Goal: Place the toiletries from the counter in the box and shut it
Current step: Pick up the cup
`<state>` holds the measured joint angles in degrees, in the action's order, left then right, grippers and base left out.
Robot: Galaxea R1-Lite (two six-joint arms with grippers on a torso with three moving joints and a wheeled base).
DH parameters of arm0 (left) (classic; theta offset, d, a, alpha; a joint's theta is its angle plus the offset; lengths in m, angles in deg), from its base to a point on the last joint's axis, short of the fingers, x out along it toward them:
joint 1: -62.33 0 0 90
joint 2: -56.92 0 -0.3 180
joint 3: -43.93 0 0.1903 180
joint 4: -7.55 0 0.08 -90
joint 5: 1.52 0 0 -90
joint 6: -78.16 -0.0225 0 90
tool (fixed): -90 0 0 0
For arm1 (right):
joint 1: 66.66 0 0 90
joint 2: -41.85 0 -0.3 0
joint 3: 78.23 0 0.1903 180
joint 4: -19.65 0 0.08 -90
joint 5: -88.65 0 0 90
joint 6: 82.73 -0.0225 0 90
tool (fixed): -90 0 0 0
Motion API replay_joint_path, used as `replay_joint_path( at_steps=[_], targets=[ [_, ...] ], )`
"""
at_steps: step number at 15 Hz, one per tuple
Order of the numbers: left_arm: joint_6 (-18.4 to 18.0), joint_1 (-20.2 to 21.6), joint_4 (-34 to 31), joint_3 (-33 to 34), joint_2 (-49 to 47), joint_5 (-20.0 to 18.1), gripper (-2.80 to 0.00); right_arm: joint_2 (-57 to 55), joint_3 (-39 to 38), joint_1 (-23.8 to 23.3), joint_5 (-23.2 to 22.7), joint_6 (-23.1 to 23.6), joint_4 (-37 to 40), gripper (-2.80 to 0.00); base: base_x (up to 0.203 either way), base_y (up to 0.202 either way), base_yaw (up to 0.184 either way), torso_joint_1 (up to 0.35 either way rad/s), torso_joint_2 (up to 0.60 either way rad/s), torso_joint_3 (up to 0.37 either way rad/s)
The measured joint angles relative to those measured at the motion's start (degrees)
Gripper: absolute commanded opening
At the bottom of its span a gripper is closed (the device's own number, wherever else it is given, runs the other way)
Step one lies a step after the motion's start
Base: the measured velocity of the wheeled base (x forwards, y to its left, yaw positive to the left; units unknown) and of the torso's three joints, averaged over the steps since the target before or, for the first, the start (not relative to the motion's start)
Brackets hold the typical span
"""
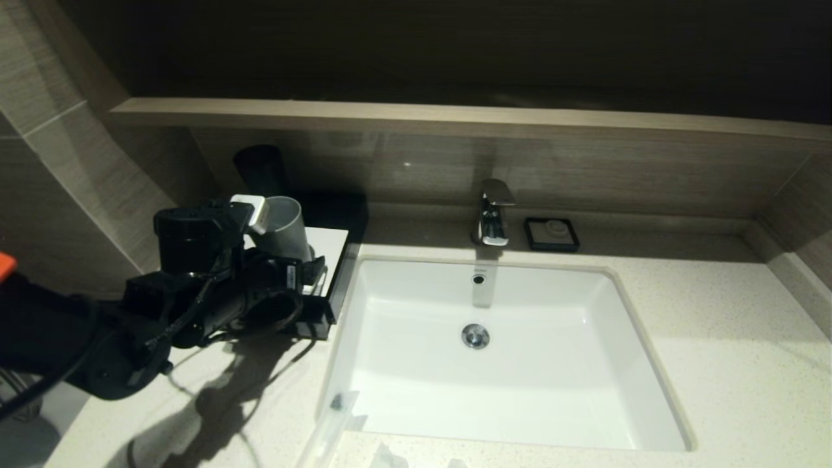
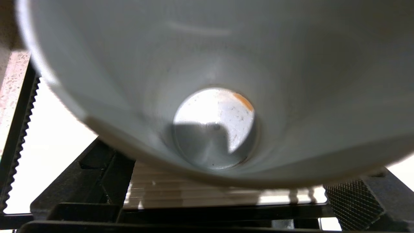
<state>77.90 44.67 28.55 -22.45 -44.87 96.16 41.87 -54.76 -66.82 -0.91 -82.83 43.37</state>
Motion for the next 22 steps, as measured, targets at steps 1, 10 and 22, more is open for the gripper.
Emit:
replay_joint_path(
  at_steps=[1, 10, 22],
  targets=[
    [-0.4, 0.0, 0.0, 0.1, 0.0, -0.1, 0.00, 0.0, 0.0, 0.0, 0.0, 0.0, 0.0, -2.80, 0.000, 0.000, 0.000, 0.000, 0.00, 0.000],
    [-0.3, 0.0, 0.0, 0.2, -0.1, -0.2, -2.80, 0.0, 0.0, 0.0, 0.0, 0.0, 0.0, -2.80, 0.000, 0.000, 0.000, 0.000, 0.00, 0.000],
    [0.1, 0.1, 0.6, -2.9, 1.0, 0.2, -2.80, 0.0, 0.0, 0.0, 0.0, 0.0, 0.0, -2.80, 0.000, 0.000, 0.000, 0.000, 0.00, 0.000]
  ],
)
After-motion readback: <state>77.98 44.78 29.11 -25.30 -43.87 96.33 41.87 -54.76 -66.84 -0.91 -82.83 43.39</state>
